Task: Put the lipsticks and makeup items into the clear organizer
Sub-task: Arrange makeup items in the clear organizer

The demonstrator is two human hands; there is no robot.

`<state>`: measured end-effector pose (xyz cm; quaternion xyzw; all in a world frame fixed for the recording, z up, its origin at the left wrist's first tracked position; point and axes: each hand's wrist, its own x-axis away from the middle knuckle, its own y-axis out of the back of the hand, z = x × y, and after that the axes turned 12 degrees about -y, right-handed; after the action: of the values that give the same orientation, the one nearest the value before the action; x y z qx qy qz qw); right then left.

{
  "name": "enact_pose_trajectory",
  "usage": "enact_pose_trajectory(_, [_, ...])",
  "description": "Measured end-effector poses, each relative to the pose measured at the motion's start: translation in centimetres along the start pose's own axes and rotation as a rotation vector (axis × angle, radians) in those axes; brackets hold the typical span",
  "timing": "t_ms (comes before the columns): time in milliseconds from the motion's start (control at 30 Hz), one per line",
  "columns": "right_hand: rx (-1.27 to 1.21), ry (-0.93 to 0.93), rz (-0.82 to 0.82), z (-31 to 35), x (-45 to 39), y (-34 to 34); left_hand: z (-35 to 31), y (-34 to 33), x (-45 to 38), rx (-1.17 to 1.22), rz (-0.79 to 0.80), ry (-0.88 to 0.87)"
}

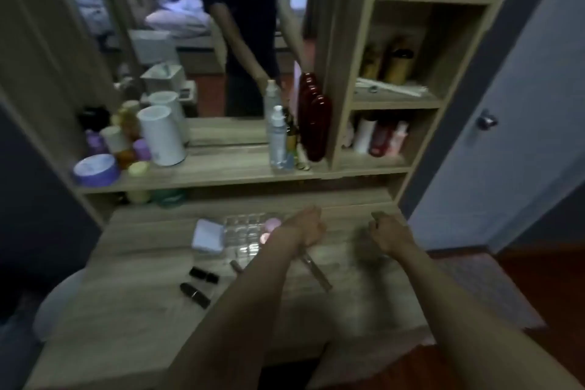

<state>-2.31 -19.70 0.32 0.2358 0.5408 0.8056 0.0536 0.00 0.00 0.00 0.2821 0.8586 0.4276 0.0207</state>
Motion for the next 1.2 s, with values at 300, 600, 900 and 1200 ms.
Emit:
enact_pose_trajectory(300, [0.034,0.081,0.144,7.0,2.1,-8.2,13.3,2.1,10.2,-0.068,-0.131,0.325])
enact_pose_trajectory(600, [0.078,0.039,0.16,9.0,1.5,-10.8,14.5,1.8,10.7,-0.06,-0.295,0.27])
enact_pose_trajectory(900, [0.067,0.071,0.151,9.0,0.2,-12.0,10.8,-4.1,6.0,-0.238,-0.22,0.106])
enact_pose_trajectory(1200, [-0.195,0.098,0.089,7.9,-1.5,-8.7,11.3,-4.9,4.7,-0.284,-0.118,0.02])
